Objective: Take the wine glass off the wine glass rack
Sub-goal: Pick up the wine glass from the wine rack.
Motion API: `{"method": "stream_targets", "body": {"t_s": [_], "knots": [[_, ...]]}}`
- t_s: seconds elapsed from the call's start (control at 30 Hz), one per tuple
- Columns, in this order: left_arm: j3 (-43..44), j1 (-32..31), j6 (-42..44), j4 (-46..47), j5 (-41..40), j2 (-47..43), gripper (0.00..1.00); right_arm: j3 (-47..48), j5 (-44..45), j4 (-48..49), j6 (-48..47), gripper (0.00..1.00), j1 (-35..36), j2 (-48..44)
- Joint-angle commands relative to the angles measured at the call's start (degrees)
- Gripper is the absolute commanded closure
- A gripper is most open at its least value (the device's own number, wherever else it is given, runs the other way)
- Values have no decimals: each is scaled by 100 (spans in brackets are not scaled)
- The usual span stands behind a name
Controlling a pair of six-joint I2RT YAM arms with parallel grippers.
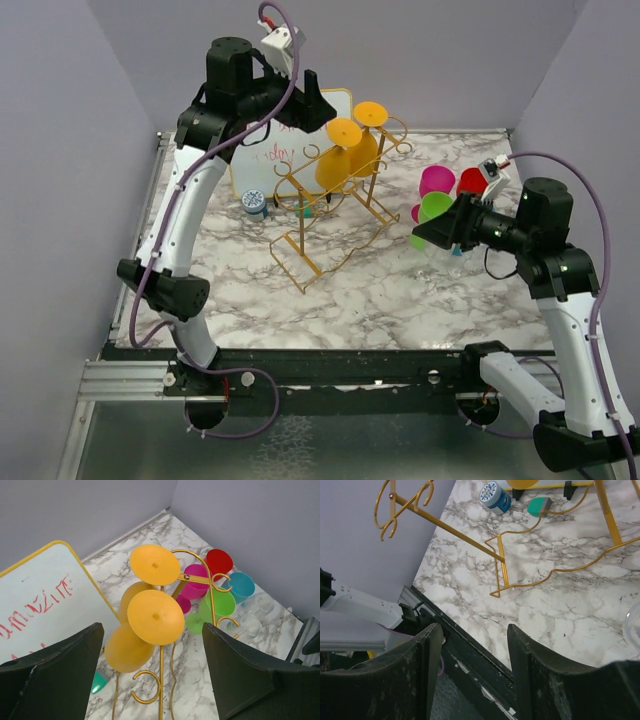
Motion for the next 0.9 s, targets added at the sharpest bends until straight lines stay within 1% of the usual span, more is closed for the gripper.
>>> {"method": "stream_targets", "body": {"t_s": [0.0,0.2,0.27,0.33,0.47,0.57,0.67,0.8,0.87], "knots": [[389,222,-357,-114,952,661,20,-122,-252,132,155,41,-26,-82],[360,222,-385,-95,951,956,23,-155,-245,49,224,43,-26,-55],[278,220,-325,-100,981,971,29,-199,-150,37,264,43,-26,-92],[115,231,-277,-100,985,926,30,-252,-112,27,303,44,-26,-115],[-139,229,-229,-94,1032,871,37,-341,-98,14,328,45,-26,-115],[-141,223,-194,-78,1149,897,41,-364,-57,-7,350,47,-26,-99],[-94,224,-198,-9,1131,942,49,-325,-14,-144,284,49,-26,-19],[-127,229,-241,87,1377,970,51,-307,29,-329,179,50,-25,34],[-159,222,-246,141,1518,984,57,-348,30,-319,206,50,-26,-10]]}}
